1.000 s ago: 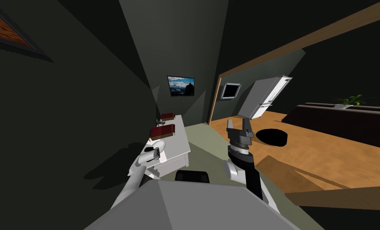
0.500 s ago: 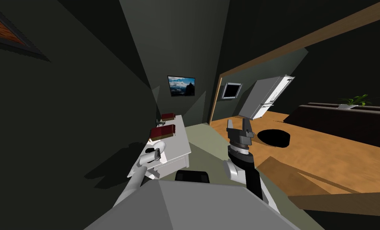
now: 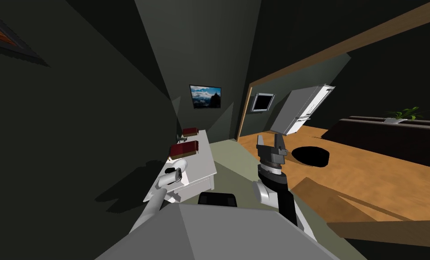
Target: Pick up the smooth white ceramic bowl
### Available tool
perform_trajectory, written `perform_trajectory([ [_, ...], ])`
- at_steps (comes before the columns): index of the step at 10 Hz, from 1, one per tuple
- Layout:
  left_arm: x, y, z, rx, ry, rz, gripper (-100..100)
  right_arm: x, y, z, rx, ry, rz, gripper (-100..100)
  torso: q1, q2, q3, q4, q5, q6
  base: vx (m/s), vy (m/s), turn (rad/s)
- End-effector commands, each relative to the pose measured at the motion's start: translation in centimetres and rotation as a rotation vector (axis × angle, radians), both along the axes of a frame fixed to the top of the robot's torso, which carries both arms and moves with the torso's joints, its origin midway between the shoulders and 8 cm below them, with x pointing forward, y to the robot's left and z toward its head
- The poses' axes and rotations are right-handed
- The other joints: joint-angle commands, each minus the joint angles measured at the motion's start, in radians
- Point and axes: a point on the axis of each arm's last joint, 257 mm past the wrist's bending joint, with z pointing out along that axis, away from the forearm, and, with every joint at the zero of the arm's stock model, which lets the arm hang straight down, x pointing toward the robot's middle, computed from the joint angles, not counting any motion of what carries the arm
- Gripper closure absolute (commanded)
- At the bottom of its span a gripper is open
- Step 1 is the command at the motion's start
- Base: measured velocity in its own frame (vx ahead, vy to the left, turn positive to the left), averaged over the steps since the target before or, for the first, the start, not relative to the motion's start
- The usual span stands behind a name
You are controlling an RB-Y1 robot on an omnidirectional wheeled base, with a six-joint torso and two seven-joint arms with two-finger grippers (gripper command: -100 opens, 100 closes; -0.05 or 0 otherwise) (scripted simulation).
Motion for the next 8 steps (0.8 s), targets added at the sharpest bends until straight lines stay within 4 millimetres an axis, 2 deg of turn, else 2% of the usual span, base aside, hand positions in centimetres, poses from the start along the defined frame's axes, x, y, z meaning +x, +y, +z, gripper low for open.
perform_trajectory([
  [1, 0.0, 0.0, 0.0, 0.0, 0.0, 0.0, 100, 0.0, 0.0, 0.0, 0.0, 0.0, 0.0, 0, 0.0, 0.0, 0.0, 0.0, 0.0, 0.0, 0.0, 0.0, 0.0],
  [2, 0.0, 0.0, 0.0, 0.0, 0.001, 0.0, 100, 0.0, 0.0, 0.0, 0.0, 0.0, 0.0, 0, 0.0, 0.0, 0.0, 0.0, 0.0, 0.0, 0.0, 0.0, 0.0],
  [3, 0.0, 0.0, 0.0, -0.001, 0.001, 0.0, 0, 0.0, 0.0, 0.0, 0.0, 0.0, 0.0, 0, 0.0, 0.001, 0.0, 0.0, 0.0, 0.0, 0.0, 0.0, 0.0],
  [4, 0.1, 0.3, 0.8, 0.0, 0.0, 0.003, 100, 0.0, 0.0, 0.0, 0.0, 0.0, 0.0, 0, -0.001, 0.001, 0.001, 0.001, -0.001, 0.0, -0.032, -0.018, -0.02],
  [6, 0.2, 0.6, 1.7, 0.0, 0.0, 0.006, 100, 0.0, 0.0, 0.0, 0.0, 0.0, 0.0, 0, -0.003, 0.004, 0.003, 0.002, -0.002, 0.0, -0.054, -0.035, -0.019],
  [7, 0.2, 0.6, 1.4, 0.001, -0.002, 0.005, 100, 0.0, 0.0, 0.0, 0.0, 0.0, 0.0, 0, -0.004, 0.005, 0.004, 0.002, -0.002, 0.0, -0.025, -0.021, 0.002],
  [8, 0.2, 0.6, 1.4, 0.0, 0.0, 0.005, 0, 0.0, 0.0, 0.0, 0.0, 0.0, 0.0, 0, -0.003, 0.004, 0.003, 0.002, -0.002, 0.0, -0.005, -0.004, 0.001],
])
